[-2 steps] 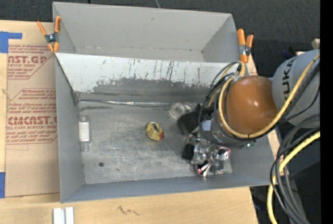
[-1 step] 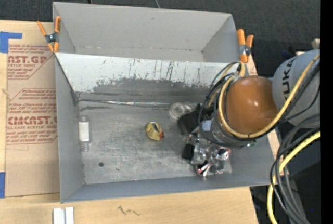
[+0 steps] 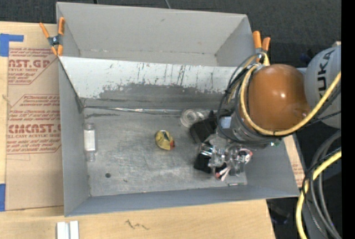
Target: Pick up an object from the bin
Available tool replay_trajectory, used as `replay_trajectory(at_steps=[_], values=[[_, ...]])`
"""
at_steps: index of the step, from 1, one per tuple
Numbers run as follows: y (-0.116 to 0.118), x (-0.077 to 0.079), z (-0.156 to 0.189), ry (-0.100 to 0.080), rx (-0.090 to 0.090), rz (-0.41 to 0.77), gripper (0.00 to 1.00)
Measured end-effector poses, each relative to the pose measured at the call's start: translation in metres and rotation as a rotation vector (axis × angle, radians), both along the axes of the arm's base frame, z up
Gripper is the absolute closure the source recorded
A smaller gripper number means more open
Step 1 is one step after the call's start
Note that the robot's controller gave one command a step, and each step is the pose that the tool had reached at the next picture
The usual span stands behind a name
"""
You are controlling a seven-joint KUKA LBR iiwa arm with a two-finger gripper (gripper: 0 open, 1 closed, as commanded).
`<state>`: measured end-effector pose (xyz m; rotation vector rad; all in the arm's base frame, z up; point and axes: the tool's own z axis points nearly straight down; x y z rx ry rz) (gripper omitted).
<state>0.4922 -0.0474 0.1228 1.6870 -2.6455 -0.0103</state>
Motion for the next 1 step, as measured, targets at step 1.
replay_trajectory(at_steps=[1], values=[[-0.0001,0.0028,0.0536,-0.008,-0.001,-0.002,1.00]])
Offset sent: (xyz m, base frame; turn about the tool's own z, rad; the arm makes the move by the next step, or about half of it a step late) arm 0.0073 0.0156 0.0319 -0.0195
